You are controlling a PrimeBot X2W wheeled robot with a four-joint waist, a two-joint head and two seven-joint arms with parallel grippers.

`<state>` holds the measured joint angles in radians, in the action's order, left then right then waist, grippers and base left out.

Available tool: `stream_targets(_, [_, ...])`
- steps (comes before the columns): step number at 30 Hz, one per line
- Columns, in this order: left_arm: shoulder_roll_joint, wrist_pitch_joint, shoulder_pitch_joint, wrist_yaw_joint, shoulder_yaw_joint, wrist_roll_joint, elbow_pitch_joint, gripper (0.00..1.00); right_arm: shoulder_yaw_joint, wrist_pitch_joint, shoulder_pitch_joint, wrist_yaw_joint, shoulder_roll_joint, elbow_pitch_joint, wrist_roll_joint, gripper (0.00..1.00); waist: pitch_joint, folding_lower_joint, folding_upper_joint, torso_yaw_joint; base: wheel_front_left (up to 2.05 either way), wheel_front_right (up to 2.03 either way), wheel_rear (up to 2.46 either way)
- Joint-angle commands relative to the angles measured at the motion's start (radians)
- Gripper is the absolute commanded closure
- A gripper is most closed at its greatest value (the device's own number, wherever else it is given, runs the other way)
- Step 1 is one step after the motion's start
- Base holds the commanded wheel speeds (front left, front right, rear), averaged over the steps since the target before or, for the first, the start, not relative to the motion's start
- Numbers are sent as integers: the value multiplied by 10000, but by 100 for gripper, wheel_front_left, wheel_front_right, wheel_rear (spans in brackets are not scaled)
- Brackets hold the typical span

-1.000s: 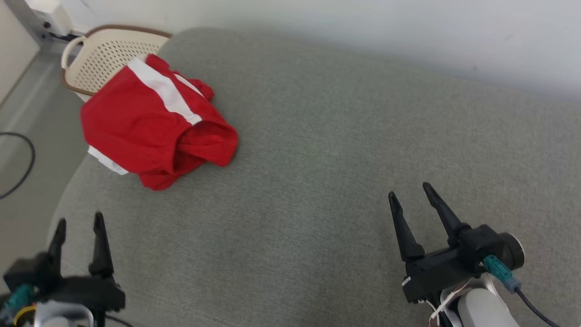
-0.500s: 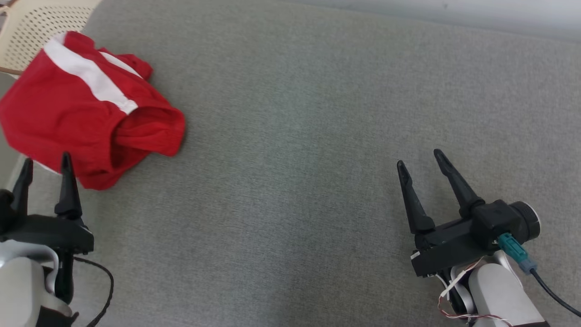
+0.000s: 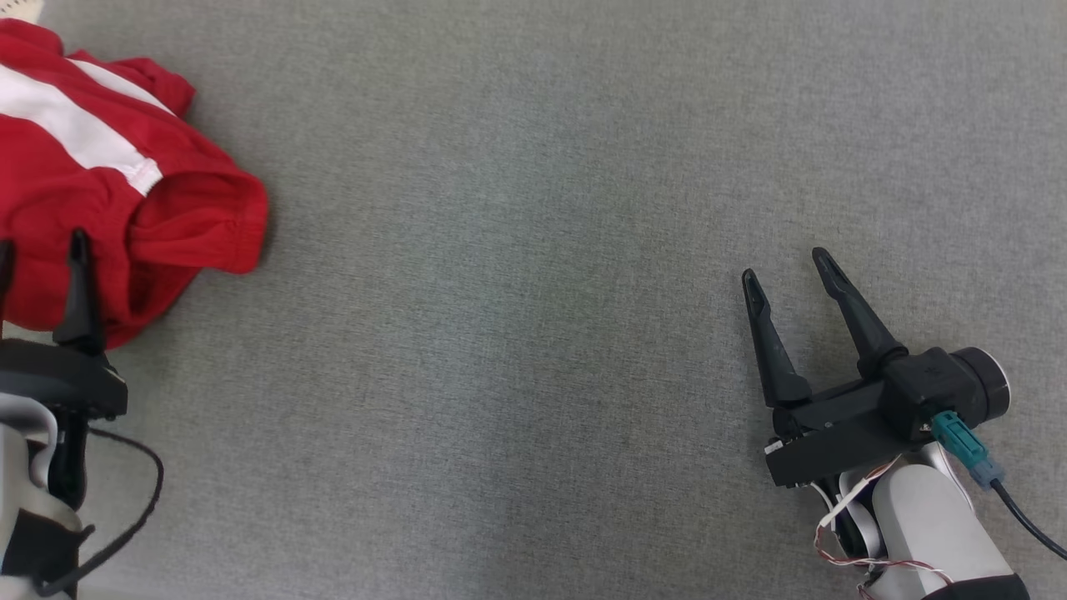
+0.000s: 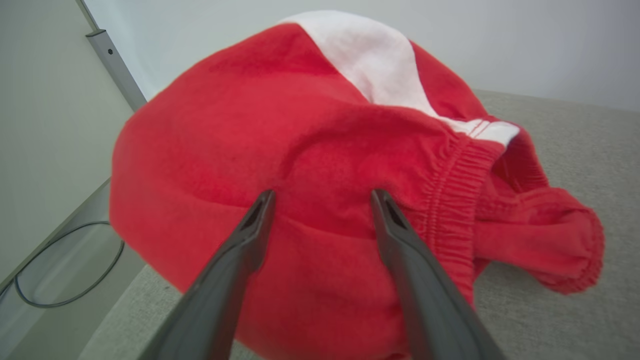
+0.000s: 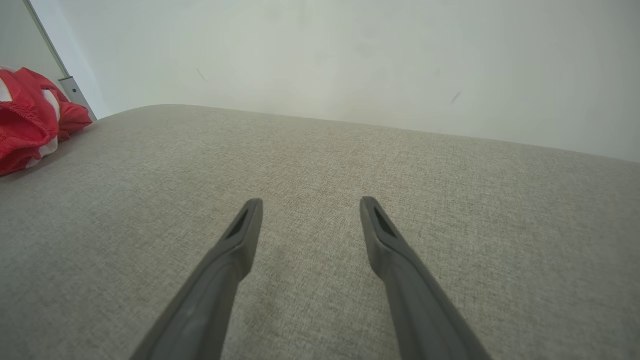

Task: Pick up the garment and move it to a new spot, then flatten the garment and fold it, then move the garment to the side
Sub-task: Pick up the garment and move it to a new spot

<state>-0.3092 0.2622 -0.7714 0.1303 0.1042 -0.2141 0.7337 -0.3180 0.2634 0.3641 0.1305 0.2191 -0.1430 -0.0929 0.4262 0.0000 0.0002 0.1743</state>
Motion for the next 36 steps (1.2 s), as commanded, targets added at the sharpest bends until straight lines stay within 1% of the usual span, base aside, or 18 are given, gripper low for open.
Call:
stream_targets(1, [-87,44,-178,-1,-74,-132,95,0,15,18,125,4,-17,20,50,0,225,0,-2,-152,0,0,0])
stream_targets(5, [-286,42,-320,-1,-287,-236,205,0,87,18,94,4,-86,12,60,0,361,0,-2,-215,0,0,0])
stream_targets(9, [-240,42,-182,-1,-298,-180,355,0,165,14,45,4,-104,-7,63,0,373,0,-2,-239,0,0,0])
stream_targets(10, [-246,42,-188,-1,-287,-167,372,36,177,14,46,4,-111,-8,64,0,378,0,-2,-240,0,0,0])
stream_targets(12, [-242,42,-219,1,-368,-141,473,69,191,14,76,4,-133,-22,78,0,385,0,-2,-242,0,0,0])
stream_targets(13, [-261,42,-267,0,-387,-163,490,100,188,14,104,4,-150,-30,90,0,393,0,-2,-244,0,0,0])
stream_targets(21, [-406,44,-526,0,-448,-165,636,100,156,14,203,4,-287,-113,-20,0,226,0,-2,-269,0,0,0])
stream_targets(26, [-598,44,-595,1,-610,0,-166,100,278,14,-49,4,-399,-204,-142,0,-181,0,-2,-247,0,0,0])
stream_targets(30, [-880,44,-805,1,-651,0,-981,100,278,15,-179,4,-561,-254,-249,0,-657,0,-2,-291,0,0,0])
stream_targets(36, [-1192,44,-1247,1,-1202,76,-2038,100,228,15,-447,4,-878,-378,-400,0,-1428,0,-2,-469,0,0,0])
